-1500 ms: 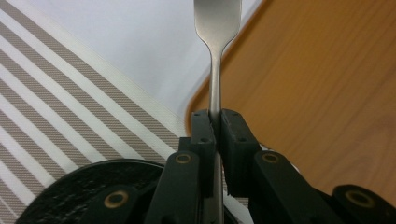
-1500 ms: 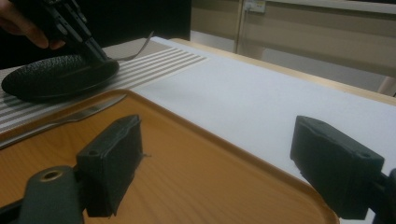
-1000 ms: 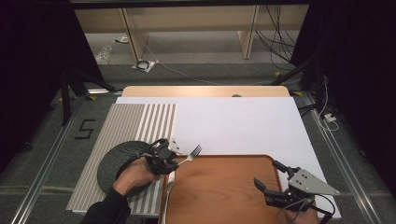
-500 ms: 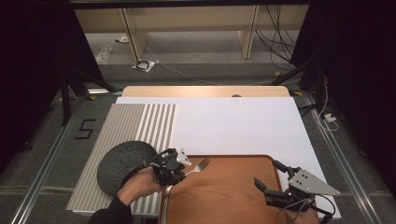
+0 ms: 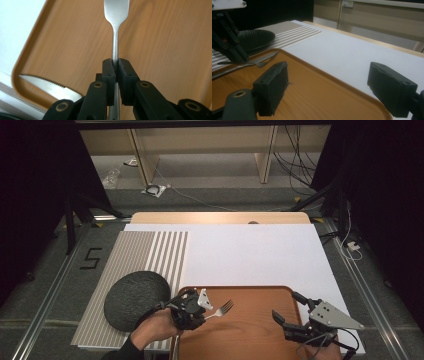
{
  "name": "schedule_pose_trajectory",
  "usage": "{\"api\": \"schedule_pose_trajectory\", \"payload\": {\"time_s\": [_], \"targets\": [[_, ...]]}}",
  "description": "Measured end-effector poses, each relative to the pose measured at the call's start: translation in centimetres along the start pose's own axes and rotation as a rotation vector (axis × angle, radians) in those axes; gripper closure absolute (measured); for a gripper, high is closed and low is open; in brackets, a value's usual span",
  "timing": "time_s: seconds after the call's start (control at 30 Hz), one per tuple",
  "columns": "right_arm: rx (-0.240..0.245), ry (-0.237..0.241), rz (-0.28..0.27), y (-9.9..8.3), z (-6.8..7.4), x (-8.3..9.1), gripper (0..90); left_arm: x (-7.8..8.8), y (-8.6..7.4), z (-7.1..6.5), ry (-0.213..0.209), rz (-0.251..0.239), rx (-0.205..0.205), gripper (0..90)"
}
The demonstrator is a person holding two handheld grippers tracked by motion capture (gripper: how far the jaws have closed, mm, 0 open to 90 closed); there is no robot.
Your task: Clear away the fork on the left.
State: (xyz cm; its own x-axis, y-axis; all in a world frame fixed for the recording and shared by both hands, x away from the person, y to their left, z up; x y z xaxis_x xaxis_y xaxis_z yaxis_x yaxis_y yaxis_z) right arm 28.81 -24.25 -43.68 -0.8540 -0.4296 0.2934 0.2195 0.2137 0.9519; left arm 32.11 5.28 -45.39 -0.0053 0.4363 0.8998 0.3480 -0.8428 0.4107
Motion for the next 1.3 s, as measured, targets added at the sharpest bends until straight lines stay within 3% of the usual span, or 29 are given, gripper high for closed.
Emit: {"api": "schedule_pose_trajectory", "payload": {"time_s": [0.57, 1.3], "targets": [[0.001, -0.002, 0.002, 0.0, 0.0, 0.0, 17.8, -1.4, 0.4, -2.2, -0.041, 0.029, -0.02, 83.9], [0.005, -0.004, 0.014, -0.1, -0.1, 0.1, 18.0, -3.5, -0.1, -4.0, -0.096, 0.066, -0.03, 83.9]]}}
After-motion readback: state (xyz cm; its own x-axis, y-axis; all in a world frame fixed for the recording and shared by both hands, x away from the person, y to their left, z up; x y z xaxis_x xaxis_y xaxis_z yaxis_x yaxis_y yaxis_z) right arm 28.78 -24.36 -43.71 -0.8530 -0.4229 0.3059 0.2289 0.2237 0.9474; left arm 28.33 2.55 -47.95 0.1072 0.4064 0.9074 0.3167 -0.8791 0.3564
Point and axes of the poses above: each handheld gripper's, and its own axes: x roughly backward along the jaws, y roughly out of its top, z roughly to its left, the point moved 4 cm from there along -x, roughly forward along the jaws, and after that the axes turned 11 degrees about -y, right-handed, at the moved point
